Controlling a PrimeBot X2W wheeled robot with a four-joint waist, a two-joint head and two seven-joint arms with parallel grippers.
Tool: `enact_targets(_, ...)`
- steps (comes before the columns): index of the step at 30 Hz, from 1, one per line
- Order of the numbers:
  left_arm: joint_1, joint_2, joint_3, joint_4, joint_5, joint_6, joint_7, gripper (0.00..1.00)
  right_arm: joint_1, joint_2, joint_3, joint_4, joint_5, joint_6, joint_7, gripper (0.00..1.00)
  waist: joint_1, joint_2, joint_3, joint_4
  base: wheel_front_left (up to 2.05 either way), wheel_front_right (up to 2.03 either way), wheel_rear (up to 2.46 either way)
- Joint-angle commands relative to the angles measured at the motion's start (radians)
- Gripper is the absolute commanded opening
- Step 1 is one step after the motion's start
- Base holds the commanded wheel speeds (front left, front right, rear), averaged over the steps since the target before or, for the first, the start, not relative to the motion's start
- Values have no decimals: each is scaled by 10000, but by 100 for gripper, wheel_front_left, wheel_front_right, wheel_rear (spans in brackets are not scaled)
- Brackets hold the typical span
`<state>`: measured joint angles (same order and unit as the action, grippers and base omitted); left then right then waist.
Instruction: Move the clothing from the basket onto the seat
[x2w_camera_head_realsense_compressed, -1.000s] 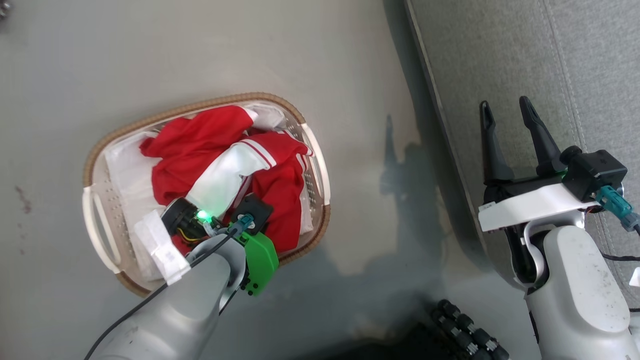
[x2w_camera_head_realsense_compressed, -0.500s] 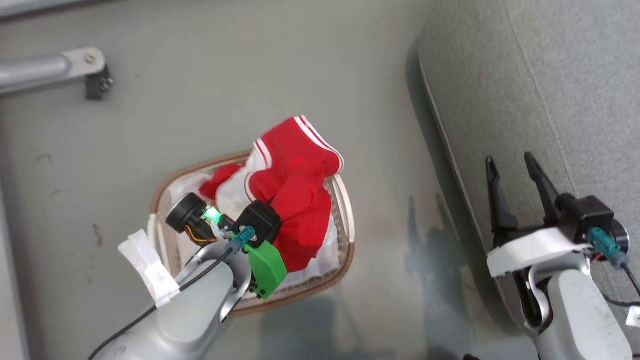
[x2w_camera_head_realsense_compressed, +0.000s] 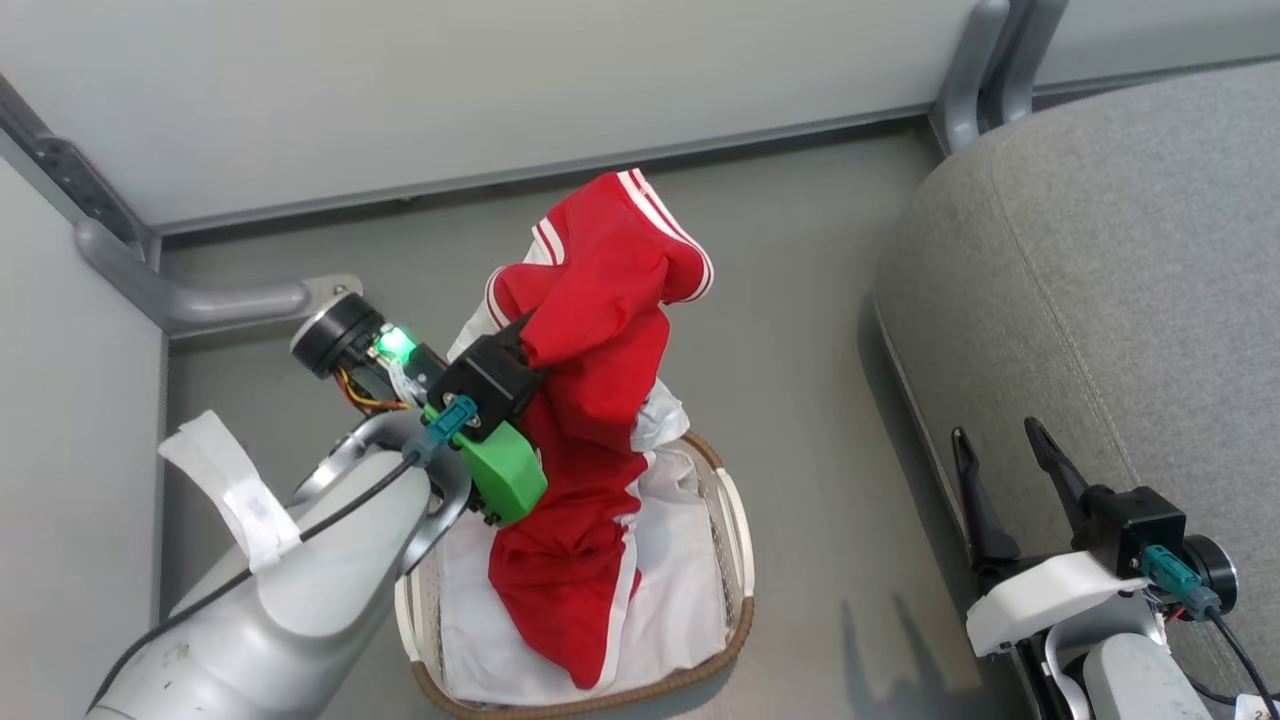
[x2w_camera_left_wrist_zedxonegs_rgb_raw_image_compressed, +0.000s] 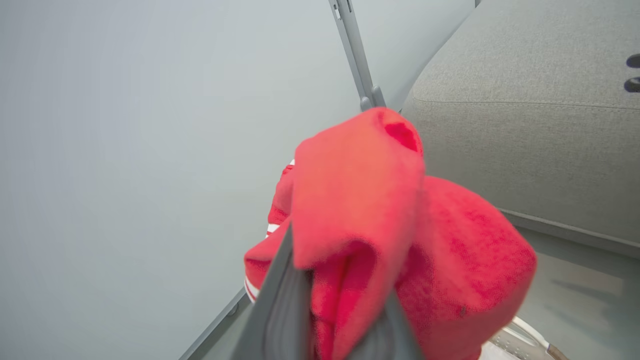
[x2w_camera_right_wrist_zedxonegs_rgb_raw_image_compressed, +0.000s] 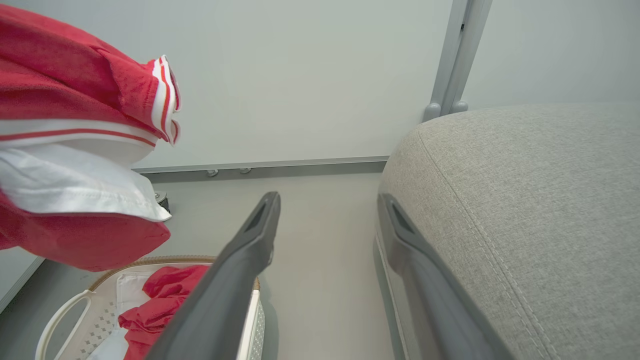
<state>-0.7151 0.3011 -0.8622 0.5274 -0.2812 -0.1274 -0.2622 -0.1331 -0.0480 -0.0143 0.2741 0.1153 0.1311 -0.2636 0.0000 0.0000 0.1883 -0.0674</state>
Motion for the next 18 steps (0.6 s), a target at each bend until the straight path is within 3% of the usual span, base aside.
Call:
enact_targets(1,-220,104,-44,-104,-29,-28,-30,0,249,-45,41,13,-51,-7,-19,100,0,0,-1129,364,0,0,0)
enact_targets(10,-1397,518,-283,-917,-554,-40,388,0,813,-39,495,-43,-140,-7,-19,100,0,0,-1806,381,0,0,0)
enact_targets(18,-2200,305,-417,-1210,-781,-43,622,0,241,-42,1739,-111,-247,-7,-19,100,0,0,-2000,492,0,0,0)
